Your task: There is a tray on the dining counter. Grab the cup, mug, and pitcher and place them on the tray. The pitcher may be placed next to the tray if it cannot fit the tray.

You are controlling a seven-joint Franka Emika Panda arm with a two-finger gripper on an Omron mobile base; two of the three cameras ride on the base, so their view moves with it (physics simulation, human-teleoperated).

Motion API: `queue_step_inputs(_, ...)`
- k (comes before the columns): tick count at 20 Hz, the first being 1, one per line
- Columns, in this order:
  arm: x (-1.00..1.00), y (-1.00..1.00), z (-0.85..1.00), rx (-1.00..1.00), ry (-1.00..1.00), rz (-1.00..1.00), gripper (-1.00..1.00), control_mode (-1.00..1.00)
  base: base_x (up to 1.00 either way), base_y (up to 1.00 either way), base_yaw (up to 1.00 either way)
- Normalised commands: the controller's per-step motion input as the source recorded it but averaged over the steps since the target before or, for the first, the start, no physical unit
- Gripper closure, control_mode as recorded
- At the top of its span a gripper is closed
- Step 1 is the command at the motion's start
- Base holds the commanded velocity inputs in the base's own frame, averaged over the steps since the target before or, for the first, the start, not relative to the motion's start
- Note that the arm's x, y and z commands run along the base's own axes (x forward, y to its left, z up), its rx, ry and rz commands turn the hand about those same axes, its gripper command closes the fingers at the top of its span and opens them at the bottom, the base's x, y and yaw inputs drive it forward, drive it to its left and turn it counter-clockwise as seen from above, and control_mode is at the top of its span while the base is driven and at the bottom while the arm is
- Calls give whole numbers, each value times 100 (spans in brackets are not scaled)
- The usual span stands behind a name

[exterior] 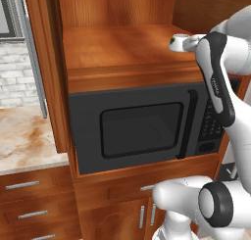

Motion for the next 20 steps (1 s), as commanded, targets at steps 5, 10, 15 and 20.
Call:
queue_step_inputs(5, 43, -1, 0, 0, 0, 0, -100, -100, 0, 0, 0)
queue_step_inputs(10, 41, -3, 0, 0, 0, 0, -100, -100, 0, 0, 0)
queue_step_inputs(15, 35, -14, -1, 0, 0, 1, -100, -100, 0, 0, 0)
queue_step_inputs(20, 35, -10, -1, 0, 0, 1, -100, -100, 0, 0, 0)
